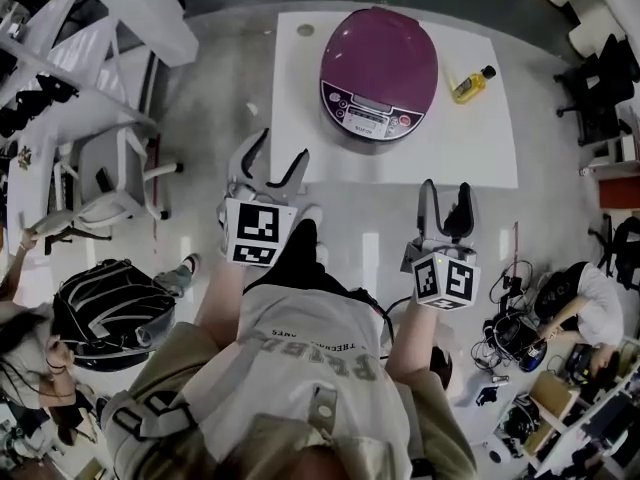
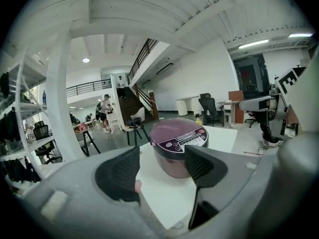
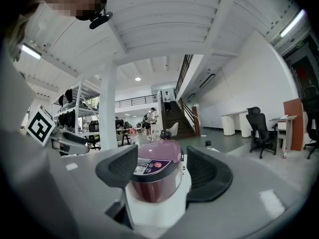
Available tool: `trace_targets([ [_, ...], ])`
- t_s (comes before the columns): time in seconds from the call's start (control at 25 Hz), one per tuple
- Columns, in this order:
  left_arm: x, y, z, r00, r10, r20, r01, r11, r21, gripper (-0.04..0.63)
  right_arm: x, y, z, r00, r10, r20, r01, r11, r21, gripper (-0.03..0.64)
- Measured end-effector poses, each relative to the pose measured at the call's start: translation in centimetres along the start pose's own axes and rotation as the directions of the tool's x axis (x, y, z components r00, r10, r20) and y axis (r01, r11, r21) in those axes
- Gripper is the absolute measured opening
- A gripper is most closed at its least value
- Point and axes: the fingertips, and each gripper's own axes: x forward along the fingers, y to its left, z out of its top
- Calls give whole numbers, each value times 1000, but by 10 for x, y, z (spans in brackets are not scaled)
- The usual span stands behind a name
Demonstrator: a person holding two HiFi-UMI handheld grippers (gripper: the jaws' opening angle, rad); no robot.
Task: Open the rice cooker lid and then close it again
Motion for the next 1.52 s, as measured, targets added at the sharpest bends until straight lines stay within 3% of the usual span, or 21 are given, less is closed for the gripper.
trace_targets([
  [0.28, 42, -1, -4, 996, -83, -35, 85, 995, 43, 307, 29, -2, -10, 998, 31, -53, -32, 999, -22, 287],
  [0.48, 73, -5, -7, 984, -159, -75, 167, 980, 110, 341, 56, -2, -15, 993, 78, -93, -83, 996, -46, 295],
  [0.64, 94, -7, -2, 971, -221, -96, 235, 956, 175, 359, 81, 9, -16, 979, 150, -137, -162, 983, -84, 302],
  [0.76, 107, -12, 0, 952, -279, -129, 303, 923, 239, 379, 100, 21, -19, 958, 213, -193, -239, 963, -126, 308],
  [0.96, 126, -24, -3, 914, -358, -189, 404, 845, 351, 383, 126, 44, -31, 903, 305, -302, -371, 909, -189, 318],
  [1.12, 136, -37, -3, 876, -423, -233, 483, 767, 423, 394, 140, 60, -41, 852, 356, -383, -459, 860, -221, 325],
  [1.52, 146, -77, -15, 773, -520, -363, 621, 503, 601, 402, 148, 99, -75, 666, 434, -607, -682, 684, -258, 354],
])
